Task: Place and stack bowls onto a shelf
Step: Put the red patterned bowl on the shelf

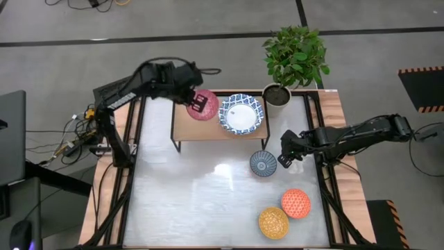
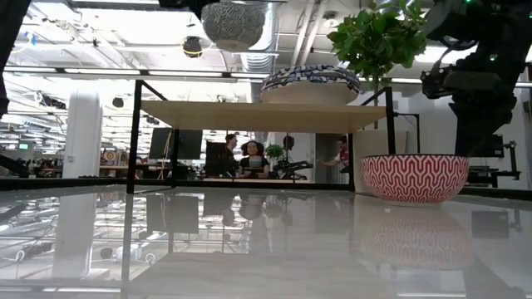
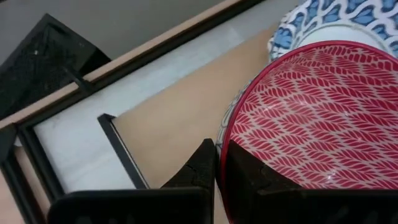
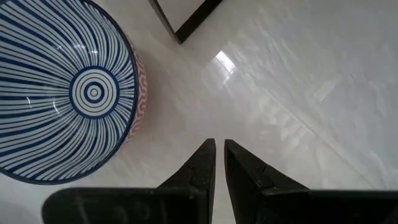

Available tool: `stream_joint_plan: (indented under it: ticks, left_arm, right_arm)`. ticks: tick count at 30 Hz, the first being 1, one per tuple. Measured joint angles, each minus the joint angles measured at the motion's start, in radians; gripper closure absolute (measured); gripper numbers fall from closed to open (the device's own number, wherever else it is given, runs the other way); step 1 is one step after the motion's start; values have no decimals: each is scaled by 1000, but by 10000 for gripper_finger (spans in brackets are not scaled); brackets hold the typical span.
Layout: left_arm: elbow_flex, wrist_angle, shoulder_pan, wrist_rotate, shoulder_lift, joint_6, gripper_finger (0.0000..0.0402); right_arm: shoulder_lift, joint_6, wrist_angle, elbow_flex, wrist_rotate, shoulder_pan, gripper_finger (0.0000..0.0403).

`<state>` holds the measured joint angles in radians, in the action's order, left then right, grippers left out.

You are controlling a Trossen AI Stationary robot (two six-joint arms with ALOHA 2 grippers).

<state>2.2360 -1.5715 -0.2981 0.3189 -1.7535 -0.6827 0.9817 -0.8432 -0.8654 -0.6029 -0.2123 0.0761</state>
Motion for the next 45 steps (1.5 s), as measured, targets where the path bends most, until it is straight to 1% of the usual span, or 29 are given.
stream_joint_plan:
  ticks: [7,11,15,19,23,25,27,29,31,32,34,36,39,45]
  left_arm:
    - [0,0,-97,-75,2,143,397]
    - [0,2,-145,-109,9,187,397]
    - [-1,1,-226,-151,20,260,397]
    - [-1,0,-307,-169,73,275,397]
    - [-22,6,-324,-170,127,289,397]
    - [-98,11,-322,-190,164,286,397]
    - [-227,40,-322,-231,223,255,397]
    - [-381,154,-324,-300,292,230,397]
    - [-512,308,-323,-354,359,193,397]
    - [-565,377,-322,-368,385,170,397]
    - [-648,465,-322,-372,421,145,397]
    - [-704,496,-323,-370,429,142,397]
    - [-763,497,-319,-381,410,144,397]
    - [-775,537,-295,-392,334,150,397]
  right_arm:
    - [0,2,0,0,0,0,340]
    - [0,2,-1,0,0,0,340]
    - [0,-1,0,0,0,0,340]
    - [0,2,0,0,-1,0,340]
    - [0,-6,1,0,-3,0,340]
    - [0,-22,1,0,-11,0,340]
    - [0,-28,2,0,-16,0,340]
    - [0,-28,3,0,-18,0,340]
    - [0,-28,2,0,-18,0,340]
    - [0,-29,3,0,-18,0,340]
    - [0,-29,3,0,-19,0,340]
    - [0,-31,4,0,-23,-1,340]
    - [0,-31,8,0,-24,-10,340]
    - [0,-31,8,0,-24,-39,340]
